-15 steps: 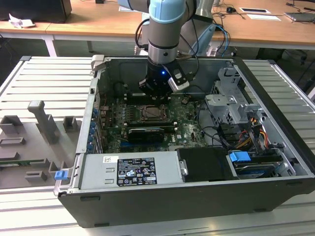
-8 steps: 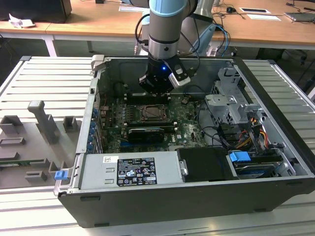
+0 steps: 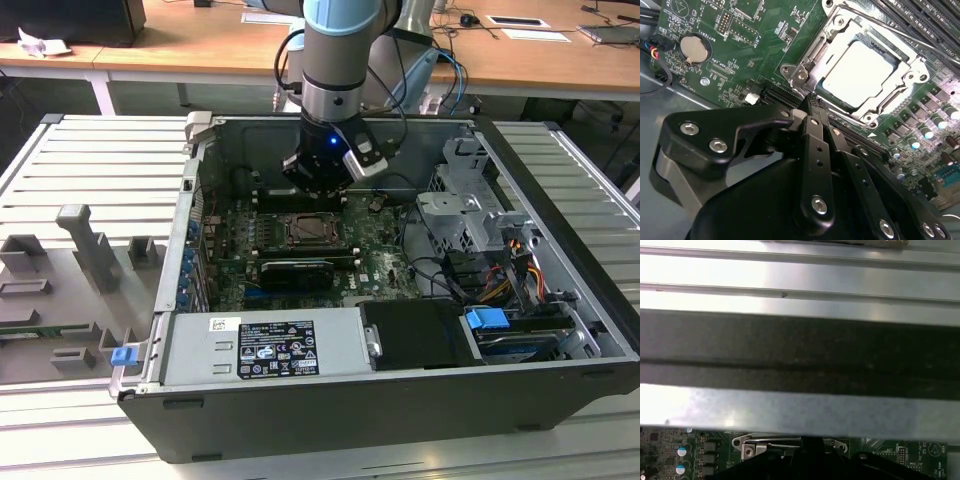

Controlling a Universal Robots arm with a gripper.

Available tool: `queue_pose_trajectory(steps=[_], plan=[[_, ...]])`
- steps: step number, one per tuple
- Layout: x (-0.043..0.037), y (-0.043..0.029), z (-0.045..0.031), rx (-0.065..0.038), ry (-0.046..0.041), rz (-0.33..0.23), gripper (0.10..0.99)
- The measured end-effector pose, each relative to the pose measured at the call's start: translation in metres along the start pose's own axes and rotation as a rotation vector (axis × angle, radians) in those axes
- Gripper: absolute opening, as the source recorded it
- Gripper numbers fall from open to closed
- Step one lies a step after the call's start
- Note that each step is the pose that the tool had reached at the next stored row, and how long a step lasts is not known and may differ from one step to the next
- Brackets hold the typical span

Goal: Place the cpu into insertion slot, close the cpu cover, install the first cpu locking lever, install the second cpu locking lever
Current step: 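Install the first cpu locking lever, then install the second cpu locking lever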

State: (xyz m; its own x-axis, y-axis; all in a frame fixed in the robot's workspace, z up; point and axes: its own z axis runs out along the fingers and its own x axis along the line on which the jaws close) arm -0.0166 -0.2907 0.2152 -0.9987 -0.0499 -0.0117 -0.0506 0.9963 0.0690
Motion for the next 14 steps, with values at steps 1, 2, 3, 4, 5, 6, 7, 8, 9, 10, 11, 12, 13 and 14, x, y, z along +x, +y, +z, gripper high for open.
queue_pose_trajectory(steps=[1,2,3,4,5,6,7,8,9,10,11,12,13,14], plan=[[0.0000,-0.0003,0.0000,0.000,-0.0001,0.000,0.106],[0.0000,-0.0005,0.0000,0.000,0.0000,0.000,0.106],[0.0001,-0.0008,0.0000,0.000,0.0000,0.000,0.106],[0.0001,-0.0011,-0.0001,0.000,0.0000,0.000,0.106],[0.0001,-0.0015,-0.0001,0.000,0.0001,0.000,0.106],[0.0001,-0.0019,-0.0002,0.000,0.0000,0.000,0.106],[0.0001,-0.0027,-0.0002,0.000,0.0000,0.000,0.106],[0.0002,-0.0032,-0.0002,0.000,0.0000,0.000,0.106],[0.0002,-0.0039,-0.0003,0.000,0.0001,0.000,0.106],[0.0002,-0.0046,-0.0004,0.000,0.0001,0.000,0.106],[0.0003,-0.0051,-0.0004,0.000,0.0000,0.000,0.106],[0.0003,-0.0061,-0.0005,0.000,0.0000,0.000,0.106],[0.0003,-0.0067,-0.0005,0.000,0.0000,0.000,0.106],[0.0003,-0.0072,-0.0005,0.000,0.0000,0.000,0.106]])
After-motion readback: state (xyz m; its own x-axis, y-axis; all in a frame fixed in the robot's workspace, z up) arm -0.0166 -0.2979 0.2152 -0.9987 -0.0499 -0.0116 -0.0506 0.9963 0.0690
